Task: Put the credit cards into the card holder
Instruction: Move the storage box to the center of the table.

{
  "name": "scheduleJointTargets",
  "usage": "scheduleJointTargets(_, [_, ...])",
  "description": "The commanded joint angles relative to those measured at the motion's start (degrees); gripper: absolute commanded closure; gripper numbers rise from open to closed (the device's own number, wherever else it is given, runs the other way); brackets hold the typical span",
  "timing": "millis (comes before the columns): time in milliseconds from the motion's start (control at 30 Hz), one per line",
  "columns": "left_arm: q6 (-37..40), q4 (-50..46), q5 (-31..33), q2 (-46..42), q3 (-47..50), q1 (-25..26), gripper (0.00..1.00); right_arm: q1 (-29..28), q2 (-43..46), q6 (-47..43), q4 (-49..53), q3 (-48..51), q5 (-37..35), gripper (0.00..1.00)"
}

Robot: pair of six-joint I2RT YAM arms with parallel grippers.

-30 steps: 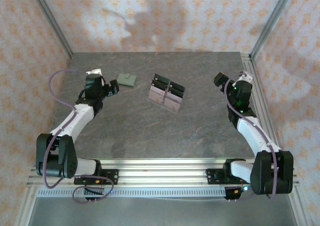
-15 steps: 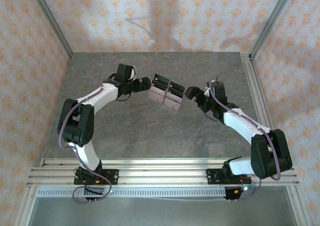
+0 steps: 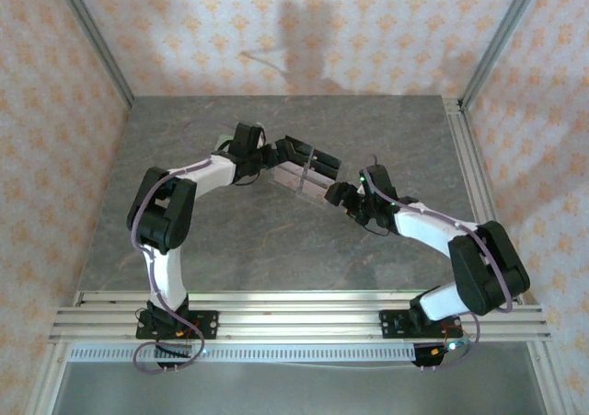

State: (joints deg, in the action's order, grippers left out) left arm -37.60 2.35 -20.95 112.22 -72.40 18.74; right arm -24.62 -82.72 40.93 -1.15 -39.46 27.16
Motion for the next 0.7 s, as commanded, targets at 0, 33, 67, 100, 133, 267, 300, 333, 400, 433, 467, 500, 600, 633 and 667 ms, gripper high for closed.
scheduleJointTargets(0, [-1.02,2.09,0.46,1.57,-1.34,1.06,0.0,-0.26,-1.34,1.31,-2.48,-0.43,-1.24,0.23])
scheduleJointTargets(33, [-1.11,2.35,0.54,1.68,-1.05,1.27,0.0,-0.33,-1.76,1.55,-2.91,-0.53,-1.15,0.24])
scheduleJointTargets(67, [-1.31,2.98,0.49,1.79,-0.62,1.54,0.0,-0.35,-2.2,1.81,-3.46,-0.7,-0.85,0.26])
scheduleJointTargets(100, [-1.5,3.68,0.39,1.62,-0.12,1.75,0.0,-0.46,-2.64,2.09,-4.05,-0.88,-0.57,0.27])
scheduleJointTargets(133, [-1.67,4.25,0.5,1.43,0.42,2.05,0.0,-0.46,-3.0,2.31,-4.57,-1.01,-0.46,0.29])
scheduleJointTargets(267, [-2.3,5.62,0.93,0.42,1.82,3.36,0.0,-0.43,-3.92,2.97,-5.69,-1.41,-1.65,0.35])
scheduleJointTargets(300, [-2.3,5.71,1.06,0.35,1.98,3.68,0.0,-0.49,-4.03,3.01,-5.92,-1.41,-2.08,0.36])
scheduleJointTargets(333, [-2.3,5.78,1.15,0.28,2.15,4.06,0.0,-0.49,-4.09,3.25,-6.28,-1.41,-2.7,0.37])
scheduleJointTargets(400, [-2.55,6.26,1.26,0.23,2.43,4.76,0.0,-0.47,-4.21,3.83,-6.82,-1.46,-3.66,0.39])
scheduleJointTargets(433, [-2.69,6.47,1.19,0.24,2.47,5.15,0.0,-0.49,-4.38,4.02,-7.23,-1.58,-4.03,0.4])
scheduleJointTargets(467, [-2.74,6.73,1.26,0.28,2.63,5.53,0.0,-0.49,-4.46,4.2,-7.31,-1.71,-4.44,0.41])
scheduleJointTargets(500, [-2.82,6.98,1.2,0.2,2.79,5.82,0.0,-0.47,-4.47,4.27,-7.37,-1.83,-4.59,0.41])
scheduleJointTargets(600, [-3.08,7.89,1.43,-0.55,3.47,6.56,0.0,-0.44,-4.18,4.1,-6.91,-2.26,-5.05,0.41])
scheduleJointTargets(633, [-3.22,7.91,1.24,-0.69,3.58,6.66,0.0,-0.46,-3.94,3.89,-6.37,-2.44,-5.41,0.41])
scheduleJointTargets(667, [-3.33,8.02,1.05,-0.78,3.49,6.81,0.0,-0.51,-3.66,3.57,-5.87,-2.5,-5.81,0.41])
